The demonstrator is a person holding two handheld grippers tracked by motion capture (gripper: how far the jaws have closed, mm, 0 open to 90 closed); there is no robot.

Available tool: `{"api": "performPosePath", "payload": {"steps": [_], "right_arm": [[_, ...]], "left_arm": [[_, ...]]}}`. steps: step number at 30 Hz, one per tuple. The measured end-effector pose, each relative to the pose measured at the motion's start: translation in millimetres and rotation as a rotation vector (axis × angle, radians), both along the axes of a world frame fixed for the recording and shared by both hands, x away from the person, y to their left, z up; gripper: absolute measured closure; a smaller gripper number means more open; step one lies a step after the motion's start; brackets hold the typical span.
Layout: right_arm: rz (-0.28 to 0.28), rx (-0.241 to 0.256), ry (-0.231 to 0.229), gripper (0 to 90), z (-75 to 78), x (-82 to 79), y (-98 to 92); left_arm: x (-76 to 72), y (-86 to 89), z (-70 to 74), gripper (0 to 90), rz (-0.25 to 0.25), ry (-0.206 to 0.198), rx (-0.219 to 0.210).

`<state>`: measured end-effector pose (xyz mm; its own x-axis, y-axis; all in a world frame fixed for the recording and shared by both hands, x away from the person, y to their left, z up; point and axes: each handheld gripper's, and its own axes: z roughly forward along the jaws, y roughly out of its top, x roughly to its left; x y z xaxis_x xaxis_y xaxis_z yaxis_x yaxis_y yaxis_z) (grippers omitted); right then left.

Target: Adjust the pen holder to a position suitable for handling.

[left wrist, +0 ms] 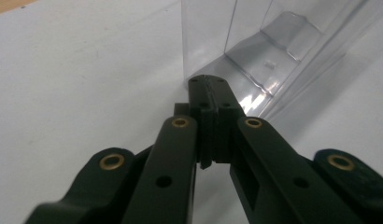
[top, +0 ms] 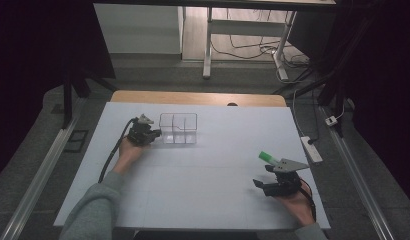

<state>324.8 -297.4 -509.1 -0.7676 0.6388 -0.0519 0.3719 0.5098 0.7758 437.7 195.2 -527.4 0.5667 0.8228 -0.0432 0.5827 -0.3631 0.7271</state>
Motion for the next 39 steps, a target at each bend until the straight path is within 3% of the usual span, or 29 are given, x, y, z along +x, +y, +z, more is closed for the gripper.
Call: {"api": "performPosePath", "payload": {"steps": [16, 39], "right_arm": [[-0.003, -0.006, 0.004, 25.6, -0.8, -0.6, -0.1], [-0.052, -0.008, 0.0, 25.9, 0.2, -13.6, -13.4]], "left_arm": [[5.1, -18.0, 0.5, 88.7, -0.031, 0.001, 0.001], [20.3, -52.3, 1.8, 88.7, -0.078, -0.009, 0.013]]}}
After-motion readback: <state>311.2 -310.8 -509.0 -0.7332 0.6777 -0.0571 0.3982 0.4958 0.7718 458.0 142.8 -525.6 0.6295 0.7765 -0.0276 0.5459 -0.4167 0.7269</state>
